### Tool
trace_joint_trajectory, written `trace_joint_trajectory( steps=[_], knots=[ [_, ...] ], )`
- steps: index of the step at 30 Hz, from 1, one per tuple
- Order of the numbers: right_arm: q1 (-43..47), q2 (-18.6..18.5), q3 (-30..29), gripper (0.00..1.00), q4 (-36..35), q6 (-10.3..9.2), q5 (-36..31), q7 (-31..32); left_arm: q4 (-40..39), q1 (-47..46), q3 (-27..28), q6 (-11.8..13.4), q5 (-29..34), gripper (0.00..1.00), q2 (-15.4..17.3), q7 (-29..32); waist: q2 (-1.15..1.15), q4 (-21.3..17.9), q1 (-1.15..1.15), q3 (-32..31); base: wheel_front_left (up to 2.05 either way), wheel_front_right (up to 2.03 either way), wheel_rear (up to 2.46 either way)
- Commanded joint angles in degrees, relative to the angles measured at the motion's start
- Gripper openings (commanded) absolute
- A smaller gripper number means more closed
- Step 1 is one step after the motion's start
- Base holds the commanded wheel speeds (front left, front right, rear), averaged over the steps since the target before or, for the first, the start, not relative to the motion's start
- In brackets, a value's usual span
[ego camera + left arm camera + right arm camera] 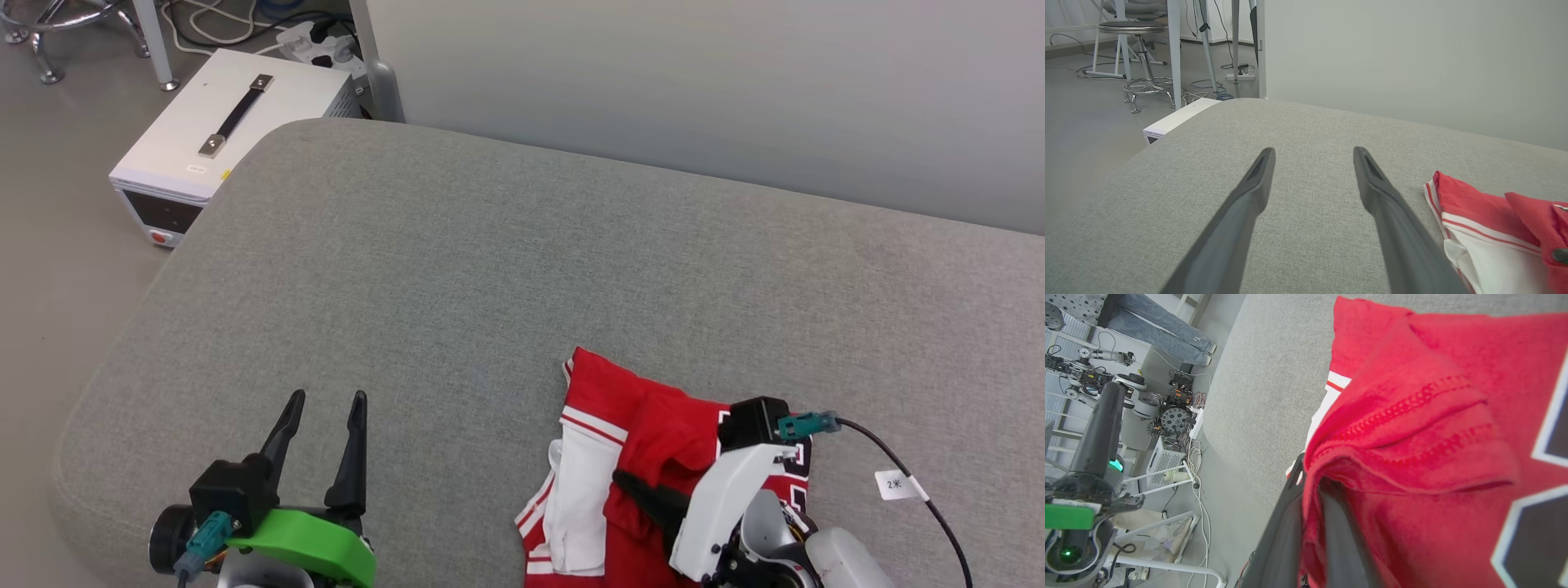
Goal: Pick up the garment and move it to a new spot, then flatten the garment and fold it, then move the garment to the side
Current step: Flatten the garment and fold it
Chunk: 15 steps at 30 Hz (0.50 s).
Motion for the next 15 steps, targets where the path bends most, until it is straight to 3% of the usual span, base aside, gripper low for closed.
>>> trace_joint_trajectory(
  steps=[1,2,3,4,5,15],
  knots=[
    [-1.41,-0.07,0.60,0.00,1.00,-0.04,-0.77,-0.65,0.18,-1.23,-0.37,-0.15,-0.65,1.00,-0.24,-0.34,0.00,0.53,0.00,0.32,0.00,0.00,0.00],
    [-1.63,-0.07,0.81,0.00,1.38,-0.04,-1.00,-0.90,0.21,-1.30,-0.43,-0.15,-0.66,1.00,-0.26,-0.34,0.00,0.62,0.00,0.36,0.00,0.00,0.00],
    [-2.07,-0.07,1.37,0.19,2.00,-0.04,-1.28,-1.33,0.27,-1.41,-0.54,-0.15,-0.70,1.00,-0.29,-0.34,0.00,0.80,0.00,0.44,0.00,0.00,0.00],
    [-2.29,-0.06,1.77,0.47,2.32,-0.04,-1.32,-1.59,0.31,-1.47,-0.57,-0.15,-0.73,1.00,-0.31,-0.34,0.00,0.90,0.00,0.50,0.00,0.00,0.00],
    [-2.56,-0.06,2.29,1.00,2.61,-0.04,-1.02,-1.99,0.37,-1.53,-0.59,-0.15,-0.76,1.00,-0.32,-0.34,0.00,1.01,0.00,0.55,0.00,0.00,0.00],
    [-4.55,-0.06,7.18,1.00,1.55,-0.04,8.92,-4.58,1.06,-1.33,-0.46,-0.15,-0.70,1.00,-0.21,-0.34,0.00,1.02,0.00,-0.25,0.00,0.00,0.00]
  ],
)
